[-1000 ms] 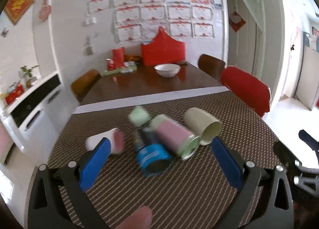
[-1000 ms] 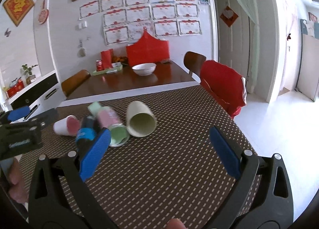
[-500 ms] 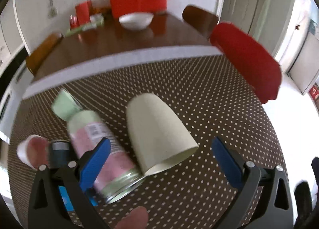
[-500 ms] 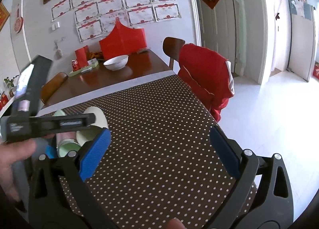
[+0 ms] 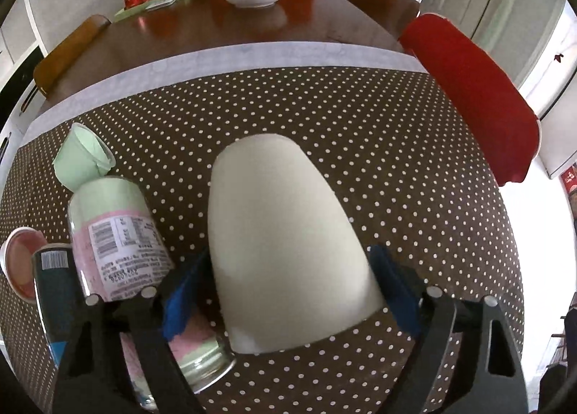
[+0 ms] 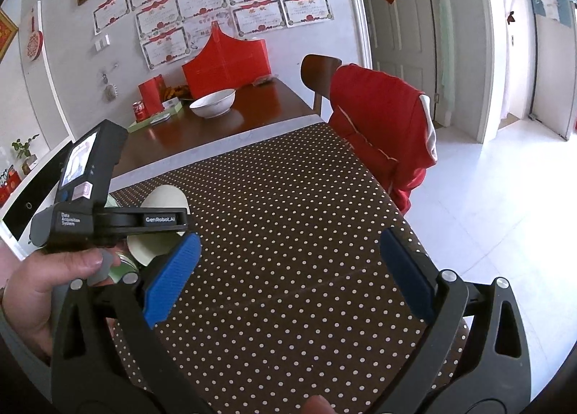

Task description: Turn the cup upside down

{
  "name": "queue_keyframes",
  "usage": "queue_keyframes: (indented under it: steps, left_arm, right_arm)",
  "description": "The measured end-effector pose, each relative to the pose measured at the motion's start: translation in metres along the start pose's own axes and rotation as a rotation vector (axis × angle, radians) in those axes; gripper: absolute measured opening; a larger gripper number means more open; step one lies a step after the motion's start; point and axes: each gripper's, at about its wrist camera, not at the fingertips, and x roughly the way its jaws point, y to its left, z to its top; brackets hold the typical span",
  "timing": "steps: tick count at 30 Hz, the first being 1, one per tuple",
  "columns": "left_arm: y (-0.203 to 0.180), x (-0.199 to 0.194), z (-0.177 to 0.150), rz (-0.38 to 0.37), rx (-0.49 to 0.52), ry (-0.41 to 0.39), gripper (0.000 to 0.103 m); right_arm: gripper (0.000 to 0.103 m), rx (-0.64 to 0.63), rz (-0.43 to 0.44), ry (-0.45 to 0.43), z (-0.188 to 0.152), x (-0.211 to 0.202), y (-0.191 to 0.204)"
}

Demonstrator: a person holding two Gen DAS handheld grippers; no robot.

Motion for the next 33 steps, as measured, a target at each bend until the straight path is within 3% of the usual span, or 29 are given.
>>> queue_keyframes:
  steps: [15,24,33]
  left_arm:
    - [0.0,-0.029,-0.029,-0.083,0.068,-0.035,0.083]
    - [-0.006,-0.088,-0.053,-0.19,0.152,-0.123,0.079]
    - [0.014,-0.11,-0.087,-0.221,0.167,-0.125,0.078]
  right_arm:
    - [0.097,-0.002,-0.033,0.008,0.002,0.008,0.004]
    - [0.097,-0.011,-0.047,-0.027,-0.004,-0.023,0.019]
    - [0.097,-0.017,-0.056,-0.044,-0.02,-0.058,0.039]
